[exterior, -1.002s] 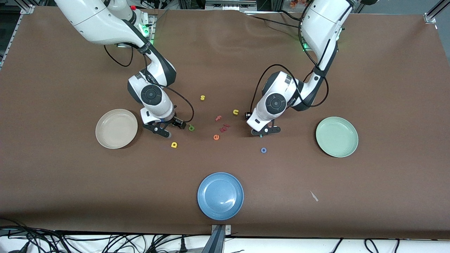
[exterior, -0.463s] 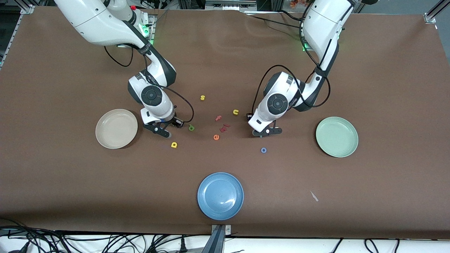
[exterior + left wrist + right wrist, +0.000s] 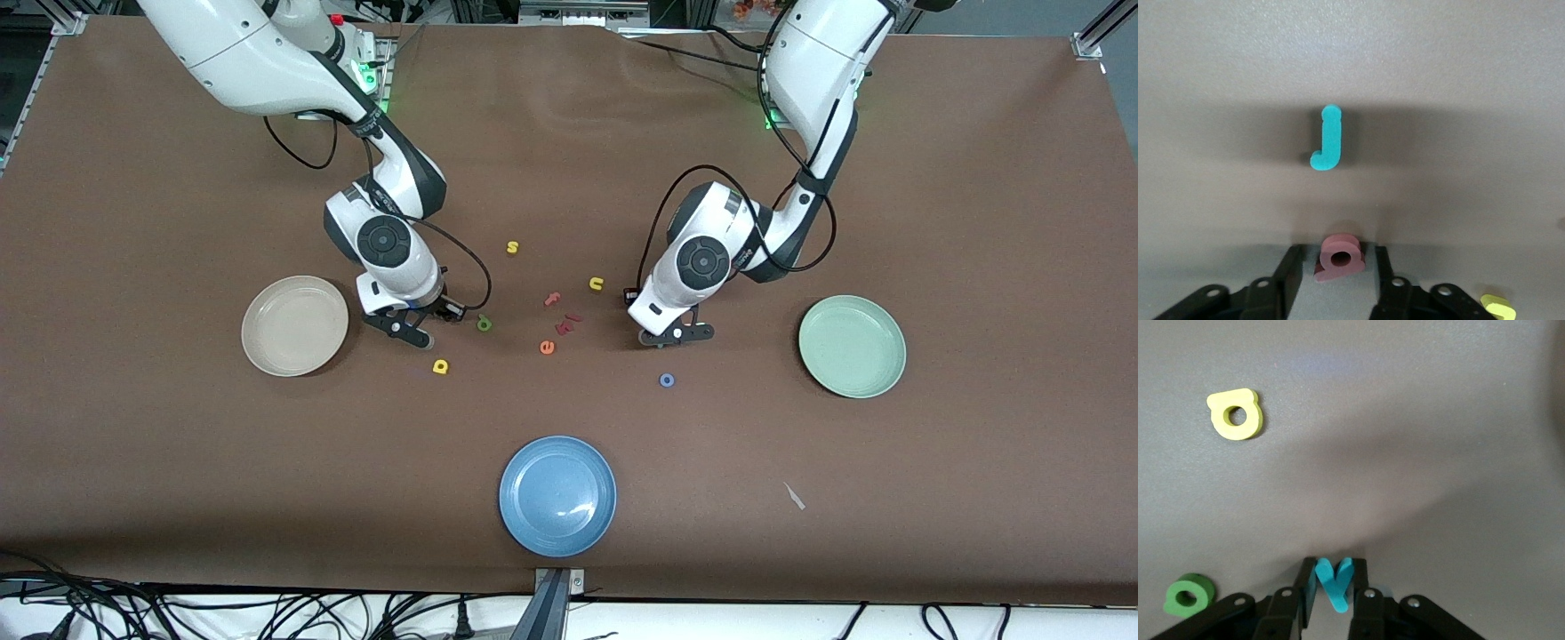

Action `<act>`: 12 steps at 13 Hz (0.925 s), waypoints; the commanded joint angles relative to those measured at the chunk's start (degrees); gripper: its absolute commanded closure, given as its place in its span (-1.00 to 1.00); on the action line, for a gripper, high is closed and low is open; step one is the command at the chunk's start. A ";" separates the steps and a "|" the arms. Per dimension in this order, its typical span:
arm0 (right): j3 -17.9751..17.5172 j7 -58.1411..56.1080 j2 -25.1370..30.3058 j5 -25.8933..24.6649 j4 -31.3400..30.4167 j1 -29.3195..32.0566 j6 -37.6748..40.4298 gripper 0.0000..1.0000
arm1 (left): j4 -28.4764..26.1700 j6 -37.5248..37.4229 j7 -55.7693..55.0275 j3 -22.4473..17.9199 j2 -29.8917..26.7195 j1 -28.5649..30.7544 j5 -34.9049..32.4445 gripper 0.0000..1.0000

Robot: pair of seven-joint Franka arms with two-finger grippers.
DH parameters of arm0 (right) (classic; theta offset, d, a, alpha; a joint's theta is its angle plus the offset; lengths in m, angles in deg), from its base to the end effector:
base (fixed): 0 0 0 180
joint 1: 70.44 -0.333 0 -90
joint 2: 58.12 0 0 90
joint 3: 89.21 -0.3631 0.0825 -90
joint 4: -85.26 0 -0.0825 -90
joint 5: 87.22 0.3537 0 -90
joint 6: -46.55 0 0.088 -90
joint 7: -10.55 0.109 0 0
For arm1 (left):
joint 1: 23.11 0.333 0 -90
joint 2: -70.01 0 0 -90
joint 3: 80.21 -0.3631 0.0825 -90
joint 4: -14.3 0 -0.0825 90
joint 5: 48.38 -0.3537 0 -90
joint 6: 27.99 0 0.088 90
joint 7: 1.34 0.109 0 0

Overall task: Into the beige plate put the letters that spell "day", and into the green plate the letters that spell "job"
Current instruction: 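Grasp the cyan y with the right gripper while the left grasps pink letter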

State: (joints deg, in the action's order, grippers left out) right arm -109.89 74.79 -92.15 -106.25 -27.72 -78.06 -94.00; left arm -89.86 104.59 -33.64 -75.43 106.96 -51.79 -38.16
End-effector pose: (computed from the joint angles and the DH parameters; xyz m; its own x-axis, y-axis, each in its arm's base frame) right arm 0.5467 0.2754 0.2383 0.9151 -0.4024 -0.0279 -0.4009 -0.9149 0.0469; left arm 0.5365 -0.3523 0.2308 0.9686 0.1145 -0.2205 0.1287 -0.9904 0.0508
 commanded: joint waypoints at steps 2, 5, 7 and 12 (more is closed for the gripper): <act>-0.15 1.24 -0.42 -1.10 -0.15 0.33 -0.07 1.00 | -0.78 1.72 0.57 -0.21 -0.57 0.03 -1.17 0.08; -0.15 0.36 -0.25 -1.01 1.43 0.33 0.63 1.00 | -0.78 1.72 0.57 -0.21 -0.48 -0.05 -1.26 0.30; -0.15 -0.87 0.19 -1.10 3.71 0.50 4.74 1.00 | -0.87 1.63 0.57 -0.21 -0.39 -0.05 -1.26 0.30; 2.83 -15.33 3.70 -1.01 5.49 1.12 13.19 1.00 | -0.78 1.37 0.57 -0.21 -0.56 0.03 -1.52 0.44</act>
State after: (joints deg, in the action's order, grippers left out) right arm -108.59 65.29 -90.76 -106.50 -21.46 -77.36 -82.51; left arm -89.87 105.63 -33.62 -75.52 107.08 -51.80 -38.17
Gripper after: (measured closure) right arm 0.740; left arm 0.674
